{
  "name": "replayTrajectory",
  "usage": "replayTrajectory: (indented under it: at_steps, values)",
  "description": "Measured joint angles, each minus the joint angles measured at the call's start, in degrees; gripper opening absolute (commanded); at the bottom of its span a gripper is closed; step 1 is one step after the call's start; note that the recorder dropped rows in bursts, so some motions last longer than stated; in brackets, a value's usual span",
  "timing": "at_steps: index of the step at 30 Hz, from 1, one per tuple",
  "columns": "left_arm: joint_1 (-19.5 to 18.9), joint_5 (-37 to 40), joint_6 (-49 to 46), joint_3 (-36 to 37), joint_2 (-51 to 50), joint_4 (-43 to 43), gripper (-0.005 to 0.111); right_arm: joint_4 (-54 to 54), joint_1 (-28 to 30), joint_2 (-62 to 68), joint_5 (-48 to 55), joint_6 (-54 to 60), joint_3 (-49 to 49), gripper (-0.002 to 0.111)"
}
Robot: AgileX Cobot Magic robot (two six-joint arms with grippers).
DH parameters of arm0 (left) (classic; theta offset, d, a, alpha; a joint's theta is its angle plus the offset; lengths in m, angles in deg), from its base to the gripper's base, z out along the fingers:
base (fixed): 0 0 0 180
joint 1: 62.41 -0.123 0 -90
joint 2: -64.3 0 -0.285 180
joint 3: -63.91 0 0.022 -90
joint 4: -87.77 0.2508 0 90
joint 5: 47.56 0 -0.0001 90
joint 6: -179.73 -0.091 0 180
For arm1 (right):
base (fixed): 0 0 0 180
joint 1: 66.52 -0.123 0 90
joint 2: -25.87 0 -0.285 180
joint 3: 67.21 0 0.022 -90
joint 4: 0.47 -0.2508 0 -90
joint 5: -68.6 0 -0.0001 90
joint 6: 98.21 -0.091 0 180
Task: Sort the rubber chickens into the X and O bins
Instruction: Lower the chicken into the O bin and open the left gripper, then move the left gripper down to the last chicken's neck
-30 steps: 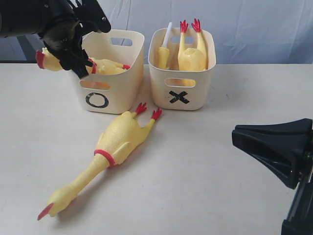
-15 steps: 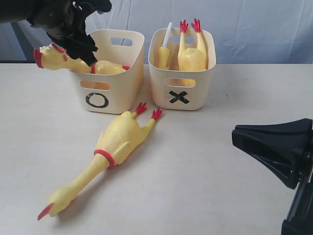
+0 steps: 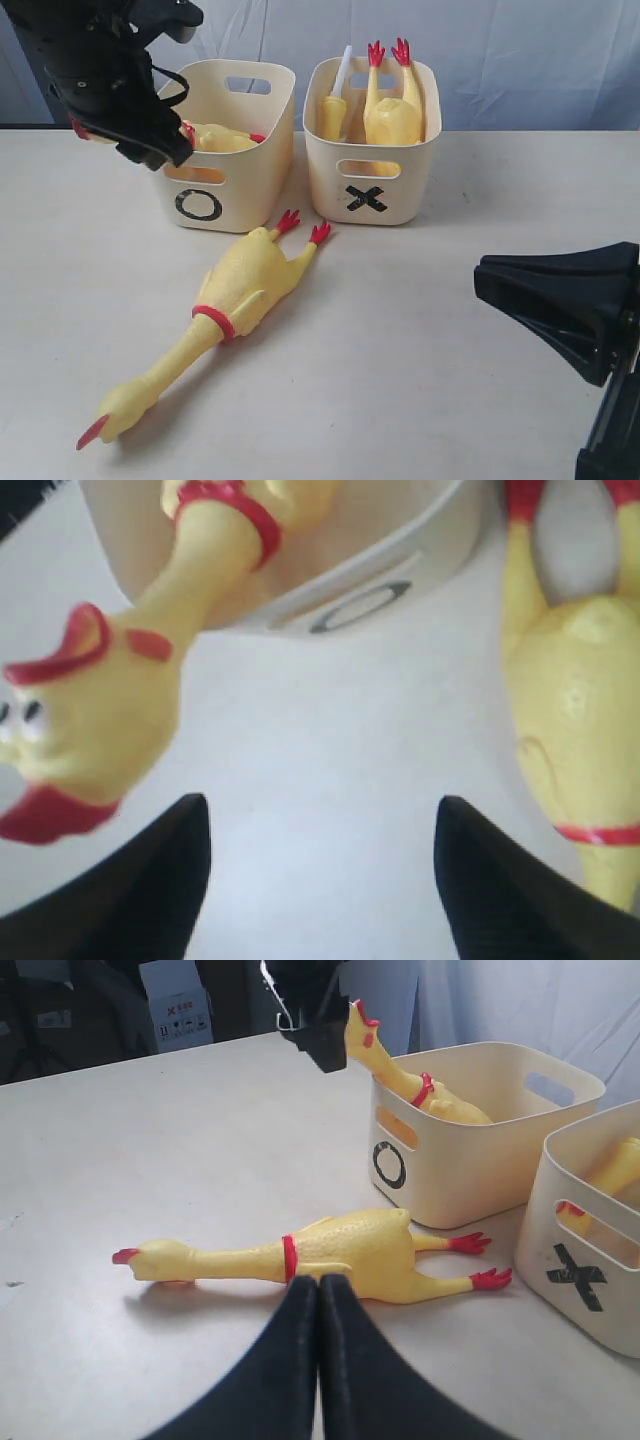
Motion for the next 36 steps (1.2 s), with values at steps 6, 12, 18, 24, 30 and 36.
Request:
replayTrajectory:
  at_steps: [6,12,18,24,30,36]
  values:
    - [0.0,8.1,-1.7,0.0,1.3,-10.0,0.061,0.0,0.0,0.0,0.2,0.0,0.0,-0.001]
    - [1.4,8.3,-2.2,7.8,1.8,-18.6,0.061,0.5,0.0,0.0,0.9,0.0,0.0,-0.001]
    - [5.0,8.3,0.3,21.3,2.6,-18.7,0.051,0.6,0.0,0.0,1.0,0.0,0.0,-0.001]
    - [5.5,-4.2,0.6,33.6,5.8,-21.2,0.061,0.6,0.0,0.0,1.2,0.0,0.0,-0.001]
    - [5.5,-16.7,0.6,37.3,5.8,-22.5,0.061,0.6,0.0,0.0,1.2,0.0,0.0,-0.001]
    - [5.5,-20.5,0.6,38.6,5.8,-20.8,0.061,0.6,0.0,0.0,1.2,0.0,0.0,-0.001]
